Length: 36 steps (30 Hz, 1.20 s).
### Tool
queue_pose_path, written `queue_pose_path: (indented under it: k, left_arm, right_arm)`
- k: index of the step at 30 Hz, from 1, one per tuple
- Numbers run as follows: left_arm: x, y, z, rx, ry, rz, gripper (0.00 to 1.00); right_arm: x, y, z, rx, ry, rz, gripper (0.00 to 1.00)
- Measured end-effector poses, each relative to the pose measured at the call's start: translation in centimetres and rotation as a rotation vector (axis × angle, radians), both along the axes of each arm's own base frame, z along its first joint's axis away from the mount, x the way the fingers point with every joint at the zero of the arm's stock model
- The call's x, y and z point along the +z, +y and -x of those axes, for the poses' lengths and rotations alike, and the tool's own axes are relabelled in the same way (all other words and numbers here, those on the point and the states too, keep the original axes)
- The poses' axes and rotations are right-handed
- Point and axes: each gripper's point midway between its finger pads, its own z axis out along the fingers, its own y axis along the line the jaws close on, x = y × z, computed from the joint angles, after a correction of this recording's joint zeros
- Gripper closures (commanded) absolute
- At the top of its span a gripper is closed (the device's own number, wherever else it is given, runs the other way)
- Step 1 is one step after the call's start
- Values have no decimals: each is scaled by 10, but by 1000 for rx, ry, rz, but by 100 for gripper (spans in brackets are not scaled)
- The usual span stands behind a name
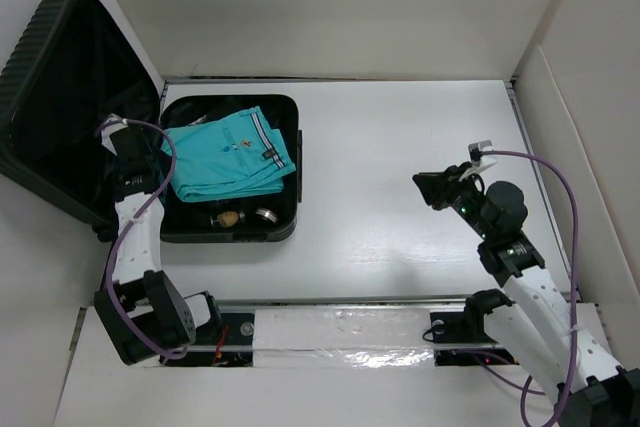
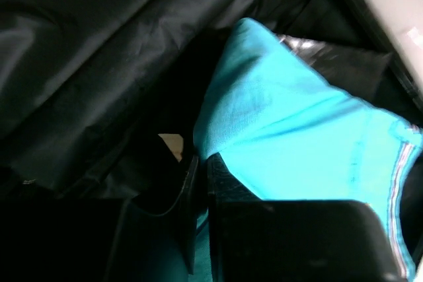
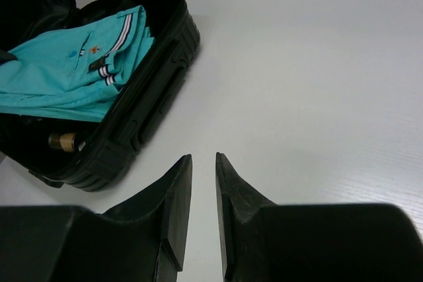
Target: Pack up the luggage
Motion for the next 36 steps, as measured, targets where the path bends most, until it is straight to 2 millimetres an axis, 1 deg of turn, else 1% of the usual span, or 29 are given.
queue_pose_path:
  k: [5, 7, 8, 9, 10, 12, 13, 14, 15, 17, 18, 19, 20, 21, 23, 24, 26, 28, 29, 30, 32, 33, 34, 35, 36]
  left_arm:
    - [26, 4, 5, 33, -42, -30, 100]
    - [37, 7, 1, 42, -45, -37, 98]
    - [43, 9, -1, 46, -47, -41, 62]
    - [49, 11, -3, 44, -51, -51, 46]
    - [57, 14, -5, 53, -66, -60, 38]
    - [73, 20, -8, 71, -97, -78, 33]
    - [78, 22, -9, 74, -110, -81, 33]
    - [81, 23, -9, 77, -120, -84, 39]
    - [82, 23, -10, 78, -123, -82, 41]
    - [79, 23, -8, 79, -122, -80, 44]
    - [76, 22, -5, 80, -120, -77, 53]
    - [73, 21, 1, 87, -117, -77, 58]
    - [71, 20, 8, 96, -117, -79, 63]
    - [71, 19, 16, 107, -121, -85, 79]
    - [78, 19, 36, 151, -150, -106, 96]
    - [84, 20, 46, 173, -170, -120, 100]
    - [100, 23, 68, 230, -221, -159, 100]
    - [113, 28, 91, 303, -257, -187, 100]
    - [115, 32, 101, 346, -260, -197, 100]
    - [118, 36, 111, 389, -262, -207, 100]
    - [116, 46, 131, 490, -235, -234, 100]
    - [112, 51, 138, 531, -207, -248, 90]
    - [106, 56, 147, 579, -166, -269, 78]
    - [100, 60, 155, 622, -122, -286, 70]
    - [94, 64, 162, 657, -78, -304, 55]
  right_arm:
    - [-4, 3, 0, 18, 16, 5, 70]
    - [-4, 4, 0, 22, 14, 7, 65]
    - [-4, 4, 0, 25, 14, 7, 62]
    - [-4, 5, 1, 28, 13, 9, 57]
    - [-5, 6, 1, 34, 13, 9, 56]
    - [-5, 8, 2, 47, 13, 12, 55]
    - [-5, 8, 3, 50, 14, 13, 55]
    - [-6, 9, 3, 55, 16, 14, 56]
    - [-6, 9, 3, 56, 17, 14, 66]
    - [-6, 10, 3, 62, 15, 18, 81]
    - [-6, 11, 4, 67, 15, 18, 95]
    - [-6, 11, 4, 69, 16, 16, 100]
    - [-5, 13, 5, 79, 12, 20, 100]
    - [-5, 13, 6, 83, 11, 19, 100]
    - [-4, 16, 7, 96, 6, 21, 100]
    - [-3, 16, 8, 101, 4, 22, 100]
    - [-4, 18, 9, 111, 5, 23, 100]
    - [-5, 19, 9, 120, 6, 27, 97]
    - [-5, 21, 10, 126, 8, 28, 96]
    - [-6, 21, 10, 130, 8, 30, 91]
    - [-6, 22, 11, 139, 6, 31, 85]
    - [-6, 23, 12, 144, 5, 32, 80]
    - [-6, 24, 12, 150, 6, 32, 77]
    - [-6, 25, 13, 160, 5, 34, 74]
    - [-6, 26, 14, 170, 7, 34, 69]
